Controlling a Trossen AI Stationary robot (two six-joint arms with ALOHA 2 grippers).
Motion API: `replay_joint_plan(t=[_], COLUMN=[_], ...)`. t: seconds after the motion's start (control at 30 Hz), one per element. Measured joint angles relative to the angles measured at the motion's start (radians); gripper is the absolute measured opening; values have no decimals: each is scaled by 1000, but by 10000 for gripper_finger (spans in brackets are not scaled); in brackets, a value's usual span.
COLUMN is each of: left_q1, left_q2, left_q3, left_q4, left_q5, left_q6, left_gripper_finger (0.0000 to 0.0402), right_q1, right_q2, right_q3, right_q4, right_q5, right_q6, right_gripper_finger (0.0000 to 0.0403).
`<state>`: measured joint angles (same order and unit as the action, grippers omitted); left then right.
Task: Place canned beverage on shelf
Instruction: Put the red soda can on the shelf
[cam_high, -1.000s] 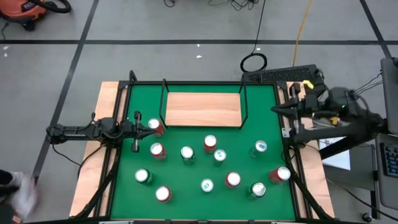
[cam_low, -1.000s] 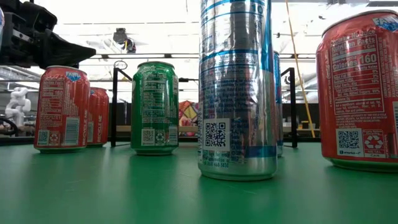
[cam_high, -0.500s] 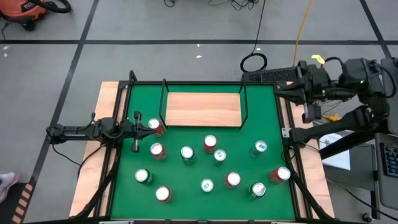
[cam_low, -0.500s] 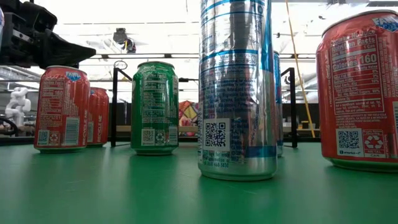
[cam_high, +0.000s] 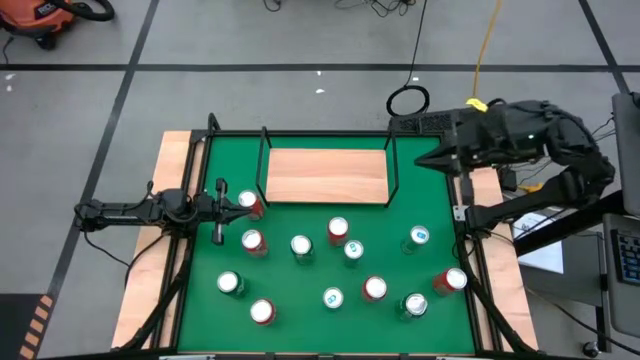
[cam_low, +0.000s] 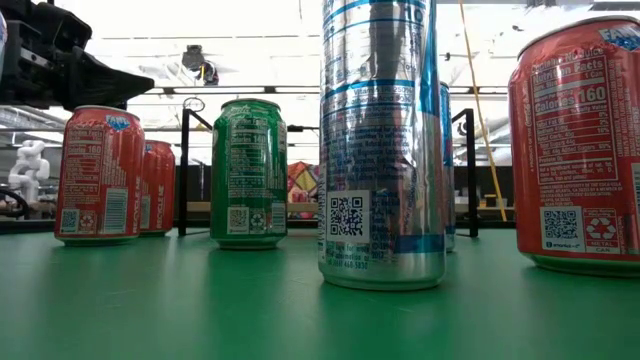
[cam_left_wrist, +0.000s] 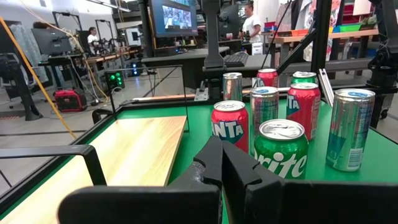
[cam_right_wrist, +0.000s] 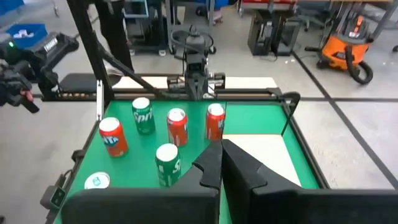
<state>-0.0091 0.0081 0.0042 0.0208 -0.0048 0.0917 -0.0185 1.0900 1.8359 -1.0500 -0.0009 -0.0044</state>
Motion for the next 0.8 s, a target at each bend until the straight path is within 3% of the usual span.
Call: replay_joint_plan(t=[0.53,0.8], left_q1=[0,0], left_q2=[0,1], left_q3=[0,20], left_q4=[0,5], left_q5=[0,-2], left_q6=[-4,-110], left_gripper_finger=[0,0], right_q1=[0,0], right_q2=[61,77], right_q3=[0,0], right_q4=[-27,-56], right_q5=[-3,-4], right_q6=[-12,-8], right_gripper_finger=[0,0])
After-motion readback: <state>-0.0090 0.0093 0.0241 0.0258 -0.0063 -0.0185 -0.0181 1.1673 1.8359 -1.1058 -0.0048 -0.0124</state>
